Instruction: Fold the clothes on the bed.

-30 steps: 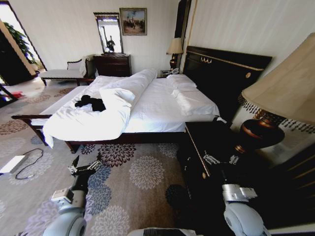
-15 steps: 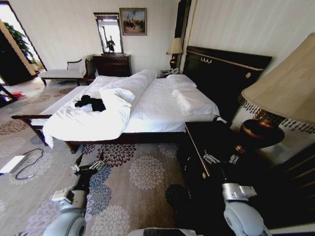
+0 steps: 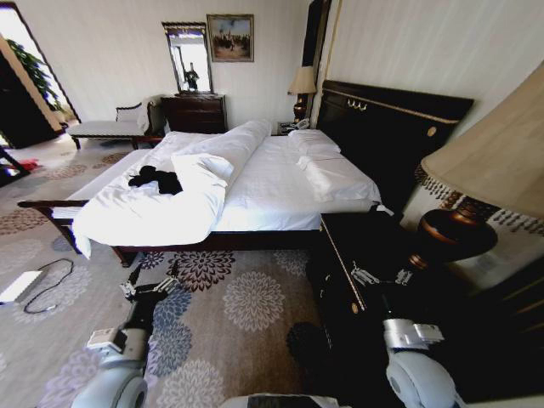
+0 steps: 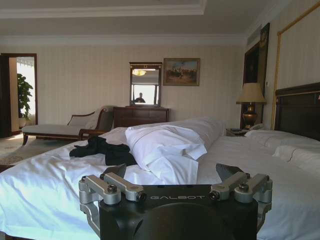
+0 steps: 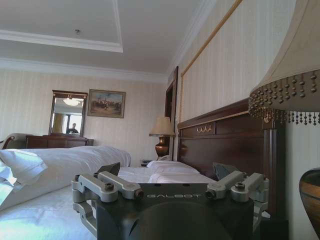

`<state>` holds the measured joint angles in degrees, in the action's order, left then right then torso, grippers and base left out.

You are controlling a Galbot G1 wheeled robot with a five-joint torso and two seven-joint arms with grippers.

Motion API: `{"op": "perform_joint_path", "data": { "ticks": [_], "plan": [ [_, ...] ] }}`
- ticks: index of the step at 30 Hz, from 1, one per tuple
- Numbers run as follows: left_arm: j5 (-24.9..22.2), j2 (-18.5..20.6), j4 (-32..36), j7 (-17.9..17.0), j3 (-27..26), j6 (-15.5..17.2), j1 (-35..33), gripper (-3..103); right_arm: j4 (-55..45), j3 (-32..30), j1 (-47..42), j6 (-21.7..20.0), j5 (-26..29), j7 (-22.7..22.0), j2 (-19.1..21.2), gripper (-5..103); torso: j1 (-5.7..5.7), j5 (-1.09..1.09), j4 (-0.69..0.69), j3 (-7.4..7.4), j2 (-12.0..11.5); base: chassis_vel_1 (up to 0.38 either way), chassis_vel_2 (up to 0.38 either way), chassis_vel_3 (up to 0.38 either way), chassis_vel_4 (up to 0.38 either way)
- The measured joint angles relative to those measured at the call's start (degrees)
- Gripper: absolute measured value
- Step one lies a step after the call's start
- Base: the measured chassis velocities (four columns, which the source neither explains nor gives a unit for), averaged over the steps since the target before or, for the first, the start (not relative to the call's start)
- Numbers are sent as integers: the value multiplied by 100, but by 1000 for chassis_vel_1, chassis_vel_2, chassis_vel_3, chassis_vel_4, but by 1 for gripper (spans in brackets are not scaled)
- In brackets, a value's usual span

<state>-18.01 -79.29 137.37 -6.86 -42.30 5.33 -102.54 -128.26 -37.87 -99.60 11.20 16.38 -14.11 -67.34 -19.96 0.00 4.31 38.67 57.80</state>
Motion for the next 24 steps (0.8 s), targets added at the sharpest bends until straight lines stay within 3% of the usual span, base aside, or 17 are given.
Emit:
{"op": "perform_joint_path", "data": {
  "ticks": [24],
  "plan": [
    [-66, -5, -36, -8, 32, -28, 5, 100, 2, -20, -19, 27, -19, 21, -133, 100, -1, 0, 0, 0, 0, -117, 120, 124, -121]
  ]
}}
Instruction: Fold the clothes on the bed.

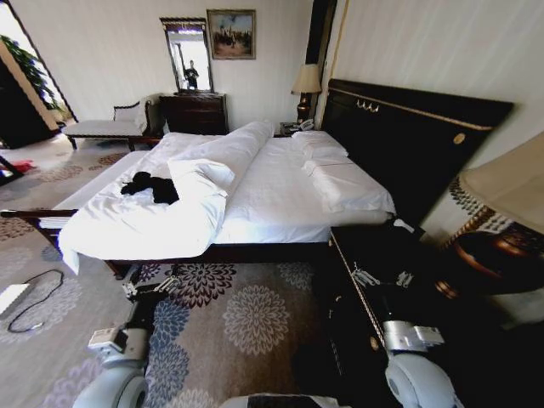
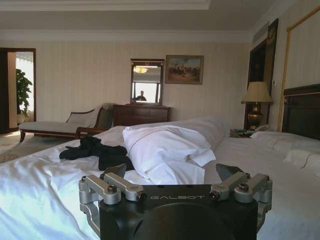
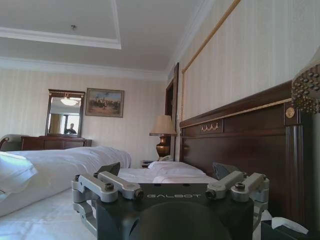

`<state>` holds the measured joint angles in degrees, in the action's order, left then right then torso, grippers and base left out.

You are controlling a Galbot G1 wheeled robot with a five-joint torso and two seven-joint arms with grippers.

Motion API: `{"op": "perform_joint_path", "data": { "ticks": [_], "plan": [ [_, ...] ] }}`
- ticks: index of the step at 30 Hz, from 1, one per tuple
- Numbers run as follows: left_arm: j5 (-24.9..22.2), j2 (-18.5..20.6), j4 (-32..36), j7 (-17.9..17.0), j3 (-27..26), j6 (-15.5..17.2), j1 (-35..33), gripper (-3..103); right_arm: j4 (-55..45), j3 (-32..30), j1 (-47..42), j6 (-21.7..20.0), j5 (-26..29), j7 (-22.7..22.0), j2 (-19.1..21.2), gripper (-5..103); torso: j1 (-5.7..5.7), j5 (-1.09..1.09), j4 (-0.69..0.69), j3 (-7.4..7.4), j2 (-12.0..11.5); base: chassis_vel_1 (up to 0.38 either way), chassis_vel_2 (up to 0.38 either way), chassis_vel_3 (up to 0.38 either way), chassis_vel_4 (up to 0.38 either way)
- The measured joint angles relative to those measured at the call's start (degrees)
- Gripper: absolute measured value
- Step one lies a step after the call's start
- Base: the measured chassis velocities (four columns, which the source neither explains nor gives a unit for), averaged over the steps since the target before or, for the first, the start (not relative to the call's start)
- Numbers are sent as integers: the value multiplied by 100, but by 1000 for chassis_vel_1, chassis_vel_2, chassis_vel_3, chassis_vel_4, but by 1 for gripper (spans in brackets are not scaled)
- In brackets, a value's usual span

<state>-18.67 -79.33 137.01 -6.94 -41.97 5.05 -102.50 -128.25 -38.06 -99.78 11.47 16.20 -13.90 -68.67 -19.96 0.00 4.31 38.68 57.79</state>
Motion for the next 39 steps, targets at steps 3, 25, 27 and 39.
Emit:
{"op": "perform_joint_path", "data": {
  "ticks": [3, 25, 27, 39],
  "plan": [
    [10, -16, -5, -1, 9, -6, 4, 100, 10, 1, 9, 0, 9, 0, 3, 100, 0, 0, 0, 0, 0, -112, 103, 107, -120],
    [49, -66, -47, -6, 35, -80, 5, 100, 169, 59, 83, 54, -19, 64, -64, 100, 0, 0, 1, 0, 0, -142, 130, 136, -139],
    [63, -66, -47, -6, 35, -81, 2, 100, 178, 77, 86, 56, -9, 65, -74, 100, 1, 0, 0, 0, 0, -151, 159, 159, -176],
    [65, -86, -48, -6, 35, -103, 13, 100, 224, 85, 92, 62, -24, 112, -57, 100, 1, 0, 0, 0, 0, -162, 156, 150, -160]
  ]
}}
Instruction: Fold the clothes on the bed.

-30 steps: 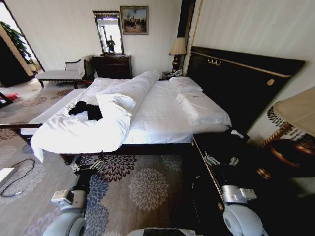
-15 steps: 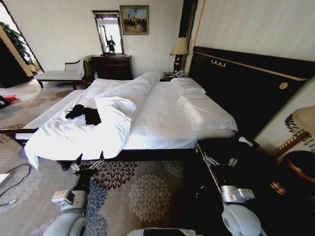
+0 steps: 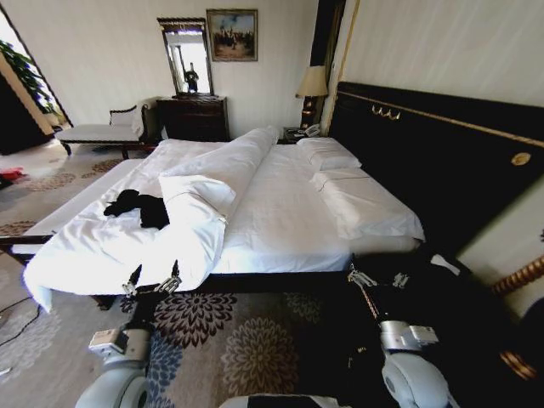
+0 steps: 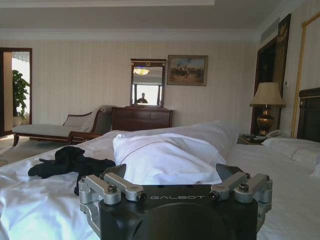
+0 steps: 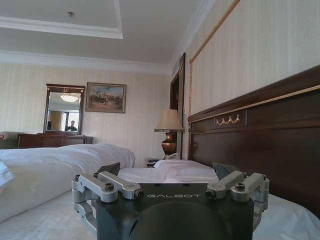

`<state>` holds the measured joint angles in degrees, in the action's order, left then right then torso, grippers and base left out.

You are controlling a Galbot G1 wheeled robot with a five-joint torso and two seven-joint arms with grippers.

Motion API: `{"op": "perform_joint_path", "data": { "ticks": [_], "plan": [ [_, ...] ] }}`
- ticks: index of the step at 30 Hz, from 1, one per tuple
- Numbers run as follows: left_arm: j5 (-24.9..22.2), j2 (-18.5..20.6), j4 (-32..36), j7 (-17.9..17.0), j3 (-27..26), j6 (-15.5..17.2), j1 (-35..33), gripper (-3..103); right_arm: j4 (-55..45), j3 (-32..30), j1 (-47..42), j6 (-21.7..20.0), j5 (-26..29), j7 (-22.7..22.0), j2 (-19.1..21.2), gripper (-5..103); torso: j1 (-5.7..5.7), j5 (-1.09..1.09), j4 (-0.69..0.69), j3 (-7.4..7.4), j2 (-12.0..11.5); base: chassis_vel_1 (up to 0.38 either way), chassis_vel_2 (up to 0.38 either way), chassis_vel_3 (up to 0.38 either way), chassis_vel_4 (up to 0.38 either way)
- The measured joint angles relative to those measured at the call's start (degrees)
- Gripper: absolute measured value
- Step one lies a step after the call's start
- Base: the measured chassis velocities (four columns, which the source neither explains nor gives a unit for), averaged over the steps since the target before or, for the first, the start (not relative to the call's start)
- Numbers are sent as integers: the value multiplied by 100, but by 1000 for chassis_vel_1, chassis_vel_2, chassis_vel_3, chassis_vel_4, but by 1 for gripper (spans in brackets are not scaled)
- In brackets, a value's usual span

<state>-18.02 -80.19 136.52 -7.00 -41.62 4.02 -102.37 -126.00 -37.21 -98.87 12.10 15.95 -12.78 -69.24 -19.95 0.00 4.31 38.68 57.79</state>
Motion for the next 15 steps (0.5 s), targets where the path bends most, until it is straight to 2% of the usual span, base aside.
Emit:
{"op": "perform_joint_path", "data": {
  "ticks": [7, 15],
  "plan": [
    [5, -4, -24, -1, 21, -2, 16, 100, 26, -9, 3, 37, 1, 12, 6, 100, 0, 0, 0, 0, 0, -177, 177, 182, -168],
    [5, 1, -24, -3, 14, -3, 16, 100, -1, 40, -5, -2, 241, -8, -2, 100, -1, 0, -2, 0, 0, -178, 191, 195, -200]
  ]
}}
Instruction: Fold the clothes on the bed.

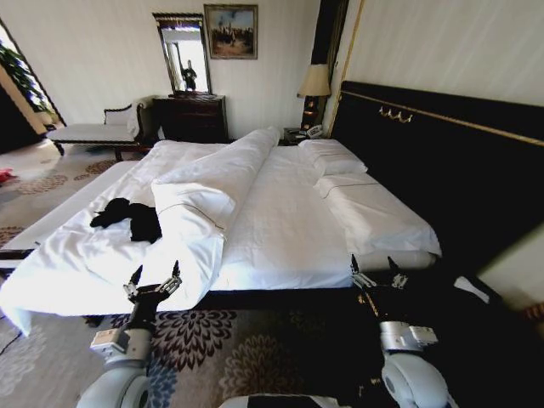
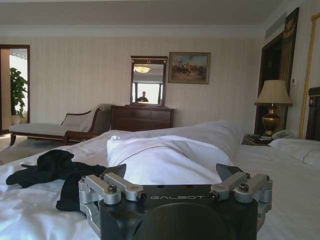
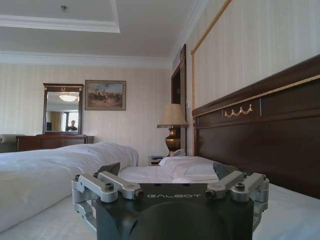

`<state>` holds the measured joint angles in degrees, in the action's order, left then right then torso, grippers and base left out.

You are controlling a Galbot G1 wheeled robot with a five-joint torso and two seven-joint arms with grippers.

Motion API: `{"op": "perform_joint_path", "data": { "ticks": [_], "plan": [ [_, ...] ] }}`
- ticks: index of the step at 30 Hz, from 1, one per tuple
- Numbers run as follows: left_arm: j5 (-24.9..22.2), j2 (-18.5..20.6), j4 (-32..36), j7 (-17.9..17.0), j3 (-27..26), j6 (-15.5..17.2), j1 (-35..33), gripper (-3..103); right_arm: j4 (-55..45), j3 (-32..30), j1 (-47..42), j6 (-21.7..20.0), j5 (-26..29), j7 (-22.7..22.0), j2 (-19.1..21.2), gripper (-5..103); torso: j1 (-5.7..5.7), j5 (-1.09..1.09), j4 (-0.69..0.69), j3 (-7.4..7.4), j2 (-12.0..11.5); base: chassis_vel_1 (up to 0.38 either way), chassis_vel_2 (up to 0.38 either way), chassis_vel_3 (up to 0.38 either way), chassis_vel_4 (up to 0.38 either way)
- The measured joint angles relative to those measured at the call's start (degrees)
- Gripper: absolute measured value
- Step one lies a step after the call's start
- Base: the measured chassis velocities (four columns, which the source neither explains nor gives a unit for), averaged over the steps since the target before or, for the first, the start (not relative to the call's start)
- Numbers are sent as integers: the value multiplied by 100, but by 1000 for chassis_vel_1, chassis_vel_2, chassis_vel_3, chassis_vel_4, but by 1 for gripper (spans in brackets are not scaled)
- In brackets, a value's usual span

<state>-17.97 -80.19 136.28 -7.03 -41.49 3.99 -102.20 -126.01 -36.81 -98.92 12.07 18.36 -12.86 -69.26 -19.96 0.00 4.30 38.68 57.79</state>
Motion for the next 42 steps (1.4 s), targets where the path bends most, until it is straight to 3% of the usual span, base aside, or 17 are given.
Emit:
{"op": "perform_joint_path", "data": {
  "ticks": [14, 21, 32, 42],
  "plan": [
    [-21, -8, -26, -3, -18, -36, 16, 100, -37, 35, -32, -46, 172, 3, -25, 100, -1, 0, 2, 0, 0, -221, 218, 211, -225],
    [-17, -34, 38, -8, 8, -36, 0, 100, -7, 38, 11, 144, 74, 96, -46, 100, -4, -1, 1, 1, -1, -193, 189, 178, -182],
    [19, -75, 72, -19, 39, -73, -34, 100, 91, 94, 40, 218, -90, 98, -96, 100, 6, 0, 2, -2, 2, -18, 20, 11, -18],
    [-83, -84, 428, -58, 24, 5, -145, 100, 62, 37, 63, 95, -230, -222, -69, 100, -1, 0, 1, 1, 0, 0, 0, 0, 0]
  ]
}}
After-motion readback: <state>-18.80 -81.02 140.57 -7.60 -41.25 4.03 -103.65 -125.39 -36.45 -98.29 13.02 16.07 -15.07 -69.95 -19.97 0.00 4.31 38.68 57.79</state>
